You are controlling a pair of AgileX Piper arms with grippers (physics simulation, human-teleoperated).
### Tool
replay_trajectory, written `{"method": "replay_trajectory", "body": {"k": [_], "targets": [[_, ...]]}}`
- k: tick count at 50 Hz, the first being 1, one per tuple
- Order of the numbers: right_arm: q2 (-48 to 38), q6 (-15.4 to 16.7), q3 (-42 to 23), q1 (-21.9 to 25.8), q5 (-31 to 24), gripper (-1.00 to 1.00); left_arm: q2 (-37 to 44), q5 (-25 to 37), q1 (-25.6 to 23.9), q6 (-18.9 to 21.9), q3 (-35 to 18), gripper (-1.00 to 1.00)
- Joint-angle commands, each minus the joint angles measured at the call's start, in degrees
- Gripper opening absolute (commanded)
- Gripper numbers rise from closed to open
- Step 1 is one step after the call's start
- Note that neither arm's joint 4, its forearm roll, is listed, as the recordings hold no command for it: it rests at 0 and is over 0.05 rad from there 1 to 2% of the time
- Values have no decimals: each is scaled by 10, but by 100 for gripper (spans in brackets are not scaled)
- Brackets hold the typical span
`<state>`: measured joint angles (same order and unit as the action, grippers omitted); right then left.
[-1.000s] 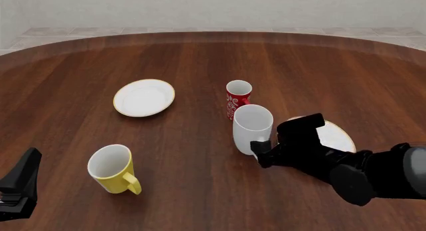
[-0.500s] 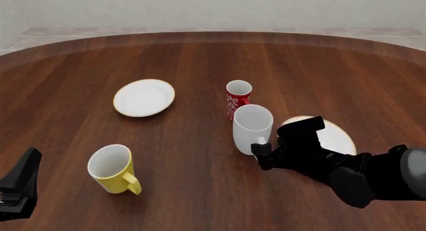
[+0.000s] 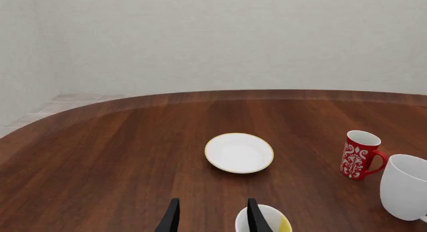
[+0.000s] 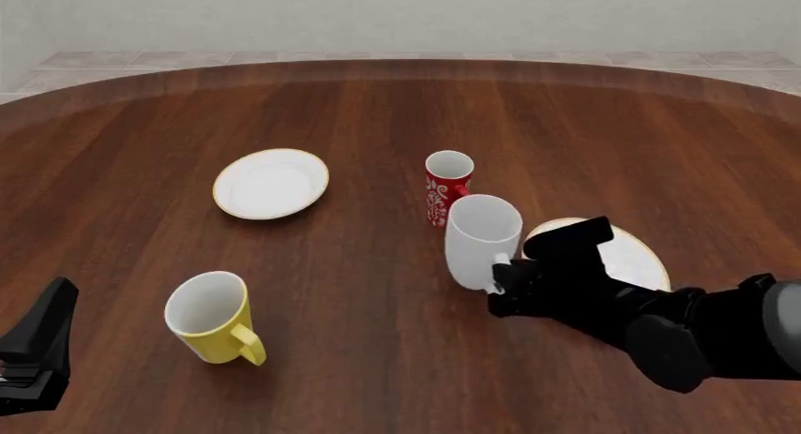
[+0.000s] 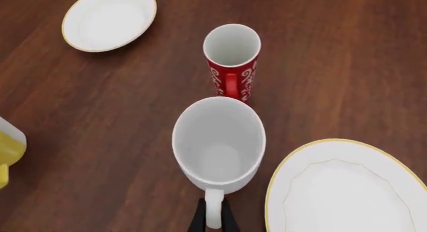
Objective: Put the white mug on the left plate.
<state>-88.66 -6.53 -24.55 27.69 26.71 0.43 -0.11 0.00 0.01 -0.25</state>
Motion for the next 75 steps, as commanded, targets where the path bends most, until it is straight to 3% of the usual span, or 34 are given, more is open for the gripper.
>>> {"method": "replay_trajectory", "body": {"k": [1, 39, 75], "targets": [[-4, 1, -2, 2, 1, -100, 0, 0, 0, 0, 0, 100], [78, 32, -27, 14, -67, -100, 0, 0, 0, 0, 0, 100], [118, 92, -158, 39, -185, -100, 0, 0, 0, 0, 0, 100]]}}
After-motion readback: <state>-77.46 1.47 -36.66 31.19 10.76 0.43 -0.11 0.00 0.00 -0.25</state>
